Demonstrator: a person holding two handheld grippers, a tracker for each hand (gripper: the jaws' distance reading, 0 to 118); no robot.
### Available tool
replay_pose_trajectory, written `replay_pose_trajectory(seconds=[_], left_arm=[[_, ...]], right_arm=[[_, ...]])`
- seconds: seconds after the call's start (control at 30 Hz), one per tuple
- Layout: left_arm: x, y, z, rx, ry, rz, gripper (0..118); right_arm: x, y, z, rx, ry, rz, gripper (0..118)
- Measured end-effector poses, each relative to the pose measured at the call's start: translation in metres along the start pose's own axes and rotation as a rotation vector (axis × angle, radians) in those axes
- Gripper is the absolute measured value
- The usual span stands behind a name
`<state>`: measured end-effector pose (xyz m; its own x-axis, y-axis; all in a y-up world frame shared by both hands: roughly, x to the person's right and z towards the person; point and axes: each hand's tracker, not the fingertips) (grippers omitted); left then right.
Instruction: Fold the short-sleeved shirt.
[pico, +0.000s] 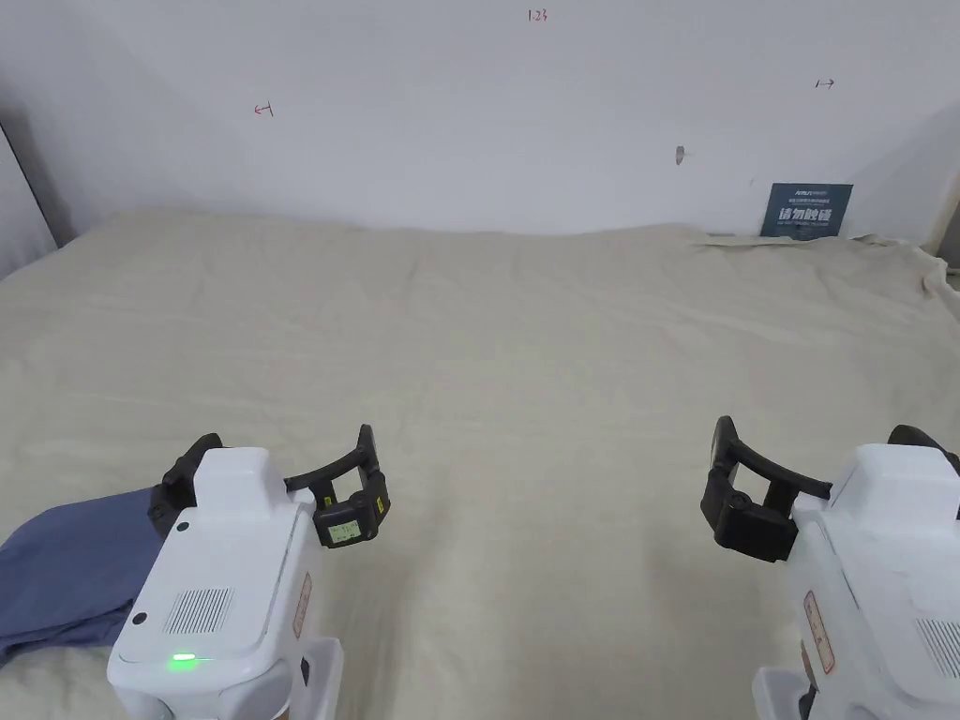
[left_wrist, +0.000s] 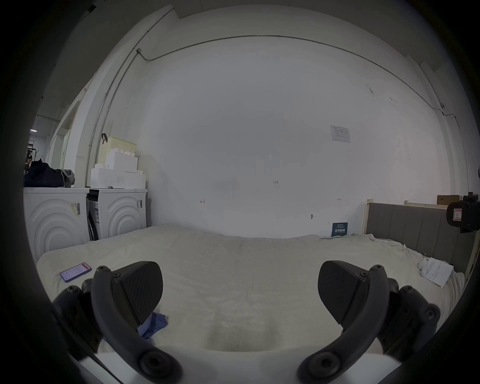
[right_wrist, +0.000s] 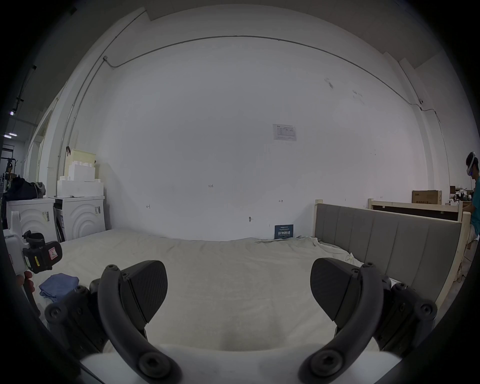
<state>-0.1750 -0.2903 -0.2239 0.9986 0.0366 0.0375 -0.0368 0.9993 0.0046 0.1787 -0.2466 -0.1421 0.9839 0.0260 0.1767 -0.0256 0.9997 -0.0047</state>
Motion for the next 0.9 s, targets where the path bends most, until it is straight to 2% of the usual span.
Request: replay_pose_trajectory(seconds=[0.7, 0.77, 0.9], left_arm=[[-0.002, 0.002, 0.005, -0.007, -0.008, -0.001, 118], [-0.002, 0.002, 0.005, -0.01, -0.011, 0.0, 118], [-0.004, 0.001, 0.006, -0.012, -0.011, 0.008, 118]], right_arm=[[-0.004, 0.002, 0.003, 0.001, -0.011, 0.009, 111], [-0.004, 0.004, 0.003, -0.031, -0.015, -0.026, 111], [0.0, 0.016, -0.001, -0.192, -0.027, -0.154, 111]])
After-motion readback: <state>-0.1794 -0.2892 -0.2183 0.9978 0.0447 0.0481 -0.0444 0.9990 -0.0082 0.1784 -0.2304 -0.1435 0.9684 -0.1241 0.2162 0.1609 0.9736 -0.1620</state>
